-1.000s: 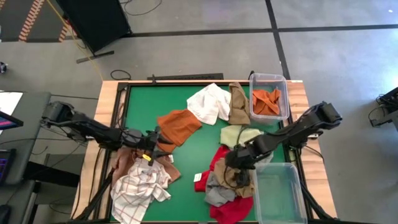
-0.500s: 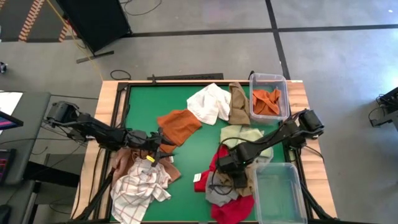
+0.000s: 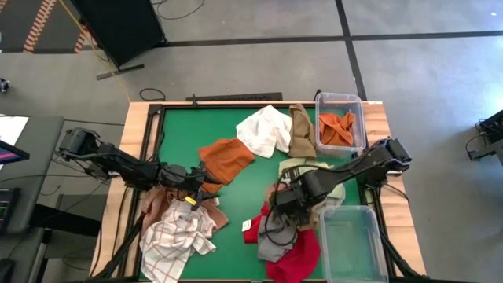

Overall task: Sort towels by color in basket
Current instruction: Put the bottom light brown towel into the top transparent bin

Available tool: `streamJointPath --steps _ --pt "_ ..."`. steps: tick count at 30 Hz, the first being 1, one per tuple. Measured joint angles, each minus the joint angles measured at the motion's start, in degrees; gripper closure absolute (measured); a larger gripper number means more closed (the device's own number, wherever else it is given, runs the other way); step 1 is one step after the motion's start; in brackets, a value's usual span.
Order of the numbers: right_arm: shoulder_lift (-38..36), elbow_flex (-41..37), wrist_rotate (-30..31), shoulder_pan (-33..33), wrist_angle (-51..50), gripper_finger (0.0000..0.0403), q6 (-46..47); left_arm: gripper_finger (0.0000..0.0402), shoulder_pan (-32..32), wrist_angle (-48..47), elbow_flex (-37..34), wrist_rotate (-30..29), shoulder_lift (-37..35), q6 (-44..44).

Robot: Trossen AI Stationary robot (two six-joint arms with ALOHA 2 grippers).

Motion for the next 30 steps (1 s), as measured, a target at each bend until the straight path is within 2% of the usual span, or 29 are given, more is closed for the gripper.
streamJointPath --steps 4,9,11,17,22,30 --pt "-1.43 5.29 6.83 -0.03 -6.15 0.0369 0.21 0.0173 0.00 -0.50 -0.04 0.00 0.00 0.00" --pt "-4.54 8.30 20.79 -1.41 -16.57 0.0369 5.53 0.0173 0.00 -1.03 -0.06 0.00 0.00 0.00" --pt "-6.12 8.11 25.78 -2.52 -17.42 0.0369 7.47 0.0173 0.00 -1.40 -0.06 0.00 0.00 0.00" --pt "-10.52 7.56 35.64 -7.55 -17.20 0.0369 10.66 0.0173 0.00 -1.90 -0.06 0.00 0.00 0.02" --pt "-12.80 7.56 40.40 -13.97 -17.10 0.0369 13.35 0.0173 0.00 -2.29 -0.06 0.00 0.00 0.00" --pt "-13.24 7.56 40.48 -27.29 -17.08 0.0367 13.21 0.0173 0.00 -2.38 -0.06 0.00 0.00 0.10"
